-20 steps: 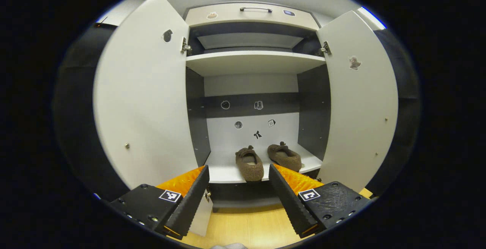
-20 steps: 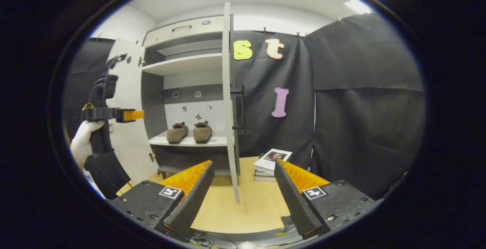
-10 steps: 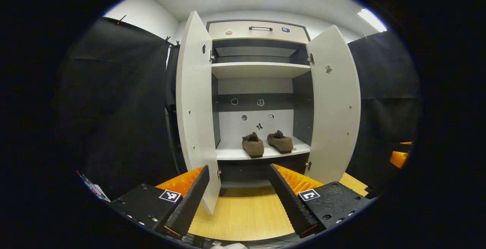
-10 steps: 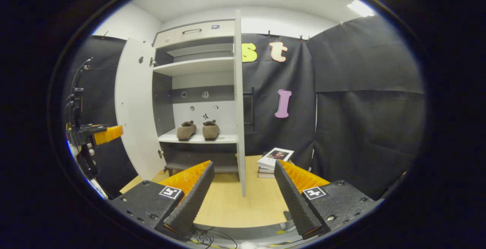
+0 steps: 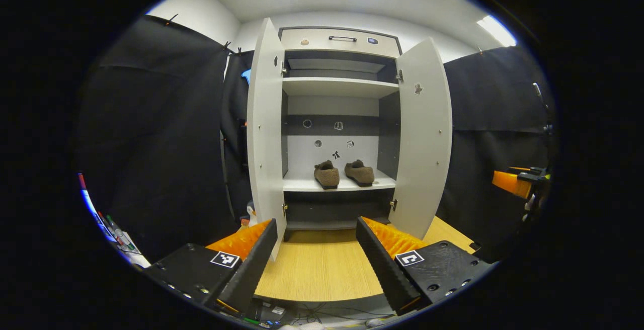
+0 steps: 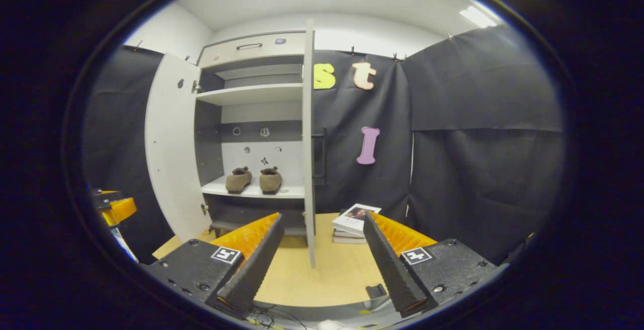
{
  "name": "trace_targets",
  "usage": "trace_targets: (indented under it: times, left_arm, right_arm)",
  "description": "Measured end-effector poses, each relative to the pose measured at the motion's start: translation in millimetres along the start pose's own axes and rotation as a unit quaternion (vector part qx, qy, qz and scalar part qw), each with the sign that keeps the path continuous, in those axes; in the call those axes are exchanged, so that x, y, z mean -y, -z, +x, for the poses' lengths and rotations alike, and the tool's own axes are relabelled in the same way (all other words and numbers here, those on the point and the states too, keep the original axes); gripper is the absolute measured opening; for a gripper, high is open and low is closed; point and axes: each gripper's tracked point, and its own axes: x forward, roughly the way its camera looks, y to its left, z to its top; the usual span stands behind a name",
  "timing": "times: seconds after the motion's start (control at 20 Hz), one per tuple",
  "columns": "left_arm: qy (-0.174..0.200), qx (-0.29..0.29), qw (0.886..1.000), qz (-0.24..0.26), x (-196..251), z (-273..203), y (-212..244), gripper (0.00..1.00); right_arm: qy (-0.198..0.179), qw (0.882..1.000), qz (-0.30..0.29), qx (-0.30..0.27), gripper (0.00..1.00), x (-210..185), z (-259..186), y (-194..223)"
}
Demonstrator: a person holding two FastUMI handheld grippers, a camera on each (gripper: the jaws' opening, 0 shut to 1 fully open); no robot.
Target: Grab one shoe with the right hand and put it into the shoe cabinet, grab the other shoe with the left hand and put it into the shoe cabinet; then close the right door with the right hand and the left door with the left hand.
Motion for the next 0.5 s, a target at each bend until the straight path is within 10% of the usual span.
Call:
trace_targets:
  times: [0.5]
  left_arm:
    - [-0.036, 0.001, 0.999, 0.006, 25.3, 15.2, -1.3, 0.96]
  right_arm:
    - [-0.002, 1.0, 0.005, 0.002, 1.0, 49.5, 166.8, -48.3]
